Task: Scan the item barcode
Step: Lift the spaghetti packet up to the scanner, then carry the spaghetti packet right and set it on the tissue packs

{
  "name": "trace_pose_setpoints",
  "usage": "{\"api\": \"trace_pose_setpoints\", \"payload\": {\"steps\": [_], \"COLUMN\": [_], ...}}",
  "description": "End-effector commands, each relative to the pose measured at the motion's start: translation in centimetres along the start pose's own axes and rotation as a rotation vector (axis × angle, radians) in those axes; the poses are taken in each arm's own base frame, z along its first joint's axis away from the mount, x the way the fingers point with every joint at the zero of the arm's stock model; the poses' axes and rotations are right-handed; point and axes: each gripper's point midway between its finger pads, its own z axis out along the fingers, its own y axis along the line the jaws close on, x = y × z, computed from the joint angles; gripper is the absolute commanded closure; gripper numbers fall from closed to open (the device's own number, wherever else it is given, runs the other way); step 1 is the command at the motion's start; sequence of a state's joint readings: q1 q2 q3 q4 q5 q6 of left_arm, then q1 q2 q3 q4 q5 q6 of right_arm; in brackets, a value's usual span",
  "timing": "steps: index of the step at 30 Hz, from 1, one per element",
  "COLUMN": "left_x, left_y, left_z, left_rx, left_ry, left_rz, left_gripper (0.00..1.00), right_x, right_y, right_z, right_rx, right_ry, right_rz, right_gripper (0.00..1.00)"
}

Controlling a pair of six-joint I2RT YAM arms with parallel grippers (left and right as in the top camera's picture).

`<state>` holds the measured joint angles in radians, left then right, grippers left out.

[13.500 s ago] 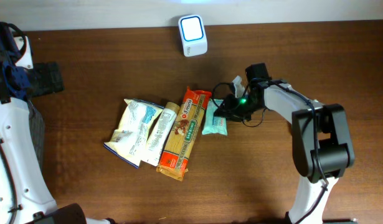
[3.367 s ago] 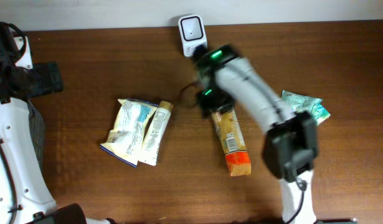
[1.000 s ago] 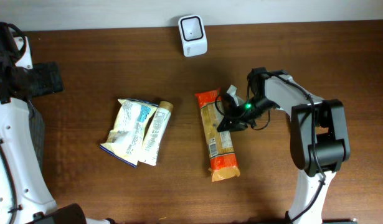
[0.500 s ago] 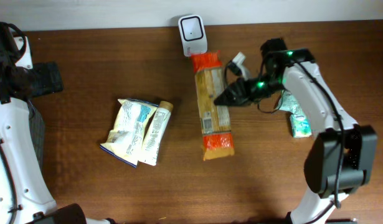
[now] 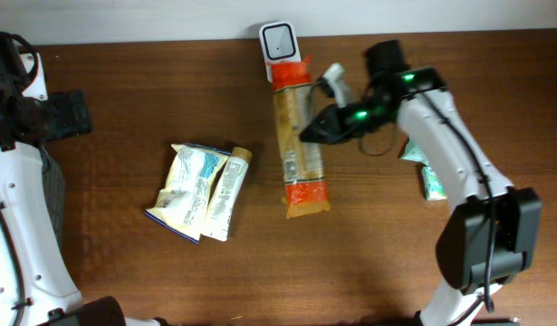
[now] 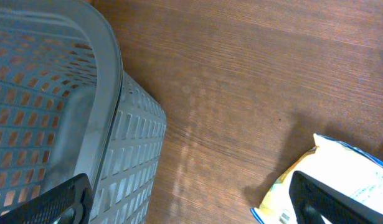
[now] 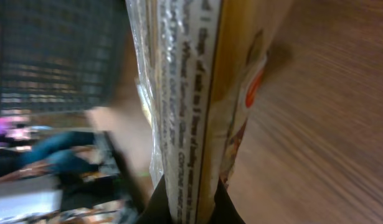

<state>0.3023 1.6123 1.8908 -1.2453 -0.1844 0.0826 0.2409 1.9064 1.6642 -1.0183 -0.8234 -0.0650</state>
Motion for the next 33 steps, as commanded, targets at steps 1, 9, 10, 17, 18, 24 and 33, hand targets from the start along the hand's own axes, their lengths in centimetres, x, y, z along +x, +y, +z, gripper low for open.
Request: {"api": "trace_pose_setpoints", "payload": {"steps": [1,9,10,17,18,24,33], "left_x": [-0.2,-0.2,-0.2,-0.2,-0.2,-0.2,-0.2], "left_y": [0.3,0.3,0.3,0.3,0.3,0.3,0.3], "left_z": [-0.6,-0.6,-0.6,-0.6,-0.6,-0.6,-0.6], "left_rx": [-0.006,-0.006,-0.006,-0.006,-0.006,-0.006,-0.006], "left_ry": [-0.018,-0.018,-0.018,-0.018,-0.018,-0.018,-0.018], "left_rz": [-0.005,-0.005,-0.005,-0.005,-0.005,-0.005,-0.005], "left_gripper": [0.01,0.01,0.01,0.01,0.01,0.01,0.01], "right_x": [-2.7,-14.0,-15.9,-24.1,-24.5,-25.7,-25.5], "right_y": [0.7,1.2,2.0,1.3,0.5,-4.8,-5.1], "right_z": [0.0,-2.6,-3.1,-5.3,-4.9,-2.2,-0.3], "right_rx": [0.264,0.945,0.996,1.214,1.238,1.417,1.356], "right_ry": [-0.080,-0.356,-0.402,-0.806,-0.813,-0.844,-0.815], "right_rz": [-0.126,-0.832,-0.948,-1.055,-1.076,-1.250,-1.288], "right_gripper": [0.96,0.96,0.96,0.96,0.96,0.96,0.96]}}
